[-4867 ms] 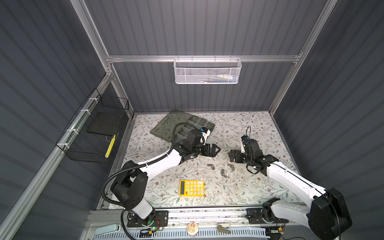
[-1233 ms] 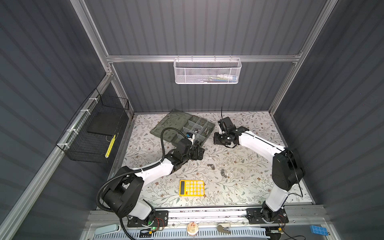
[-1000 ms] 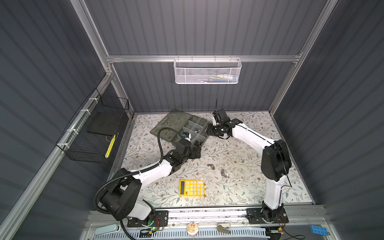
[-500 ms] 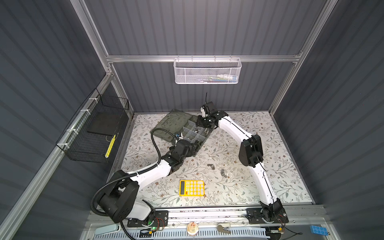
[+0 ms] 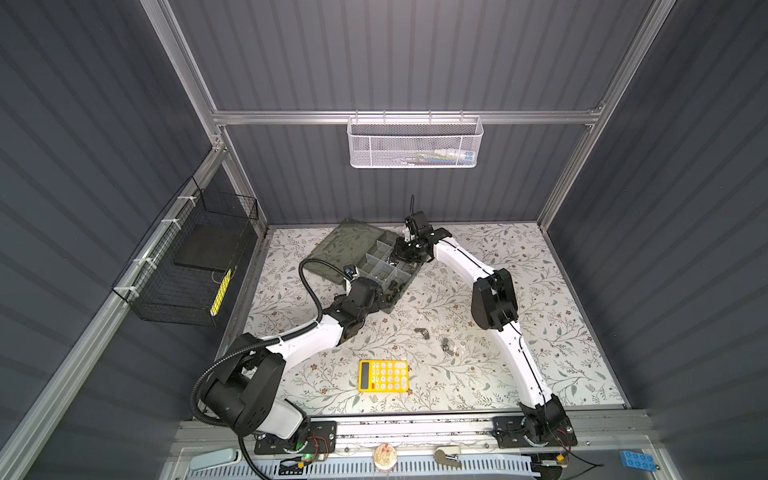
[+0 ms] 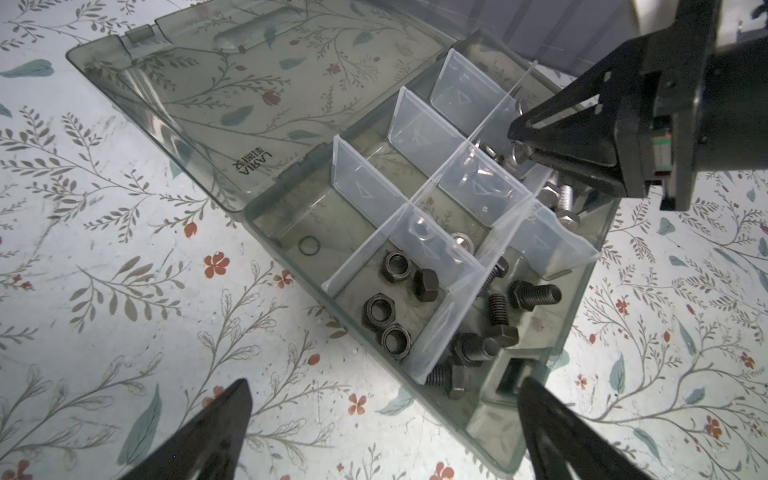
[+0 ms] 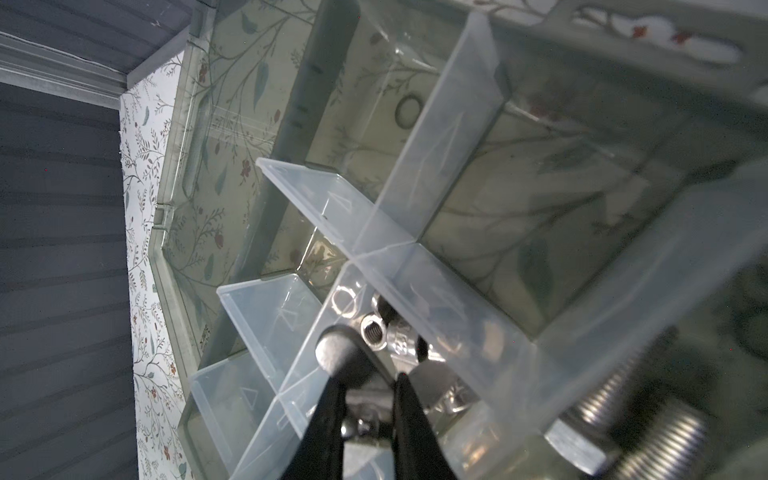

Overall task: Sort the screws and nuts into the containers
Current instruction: 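Lift and carry the wing nut over the organizer with the right gripper, then open the right gripper to drop the wing nut into a compartment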

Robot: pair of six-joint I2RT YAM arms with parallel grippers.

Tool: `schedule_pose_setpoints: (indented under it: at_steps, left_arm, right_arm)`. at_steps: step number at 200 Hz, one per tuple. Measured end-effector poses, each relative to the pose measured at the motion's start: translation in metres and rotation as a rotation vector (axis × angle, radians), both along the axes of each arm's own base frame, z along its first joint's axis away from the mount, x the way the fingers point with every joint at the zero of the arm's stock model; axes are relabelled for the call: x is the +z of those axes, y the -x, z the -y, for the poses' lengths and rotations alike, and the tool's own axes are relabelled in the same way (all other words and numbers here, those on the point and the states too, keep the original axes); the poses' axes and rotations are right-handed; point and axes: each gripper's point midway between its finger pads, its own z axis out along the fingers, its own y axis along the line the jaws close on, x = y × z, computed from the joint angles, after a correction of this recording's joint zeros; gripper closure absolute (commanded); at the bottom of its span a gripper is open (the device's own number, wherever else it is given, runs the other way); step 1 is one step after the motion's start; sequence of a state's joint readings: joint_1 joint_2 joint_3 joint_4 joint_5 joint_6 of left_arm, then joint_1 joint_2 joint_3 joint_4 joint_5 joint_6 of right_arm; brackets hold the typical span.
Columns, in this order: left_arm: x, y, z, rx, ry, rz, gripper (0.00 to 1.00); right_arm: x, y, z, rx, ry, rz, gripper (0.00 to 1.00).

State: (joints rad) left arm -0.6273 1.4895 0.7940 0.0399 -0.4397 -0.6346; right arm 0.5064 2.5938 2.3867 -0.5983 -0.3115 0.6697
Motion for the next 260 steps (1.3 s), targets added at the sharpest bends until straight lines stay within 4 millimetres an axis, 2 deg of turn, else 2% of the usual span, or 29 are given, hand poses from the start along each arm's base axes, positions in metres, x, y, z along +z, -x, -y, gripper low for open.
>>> schedule_pose_setpoints:
  at_steps: [35, 119, 176, 185, 211, 238, 260]
  left_arm:
    - [-0.007, -0.003, 0.004, -0.011, 0.01, -0.029, 0.0]
    - [-0.009, -0.001, 0.016, -0.068, 0.031, -0.053, 0.0]
    - [-0.004, 0.006, 0.046, -0.271, 0.076, -0.033, 0.0]
    - [-0.005, 0.009, 0.05, -0.306, 0.082, -0.034, 0.0]
    - [0.0, 0.011, 0.059, -0.364, 0.099, -0.02, 0.0]
    - [0.005, 0.013, 0.065, -0.397, 0.106, -0.004, 0.0]
    - [0.005, 0.016, 0.069, -0.413, 0.102, -0.002, 0.0]
  right_arm:
    - [0.0, 0.0, -0.001, -0.005, -0.007, -0.006, 0.75]
    - [0.002, -0.004, -0.004, -0.016, -0.029, 0.006, 0.59]
    - [0.01, -0.004, -0.003, -0.008, -0.023, 0.017, 0.48]
    - [0.013, -0.002, 0.0, -0.004, -0.013, 0.018, 0.43]
    - [0.035, 0.008, 0.012, -0.001, 0.019, 0.037, 0.33]
    - [0.074, 0.028, 0.03, 0.004, 0.044, 0.09, 0.22]
    - [0.105, 0.046, 0.047, 0.008, 0.066, 0.15, 0.08]
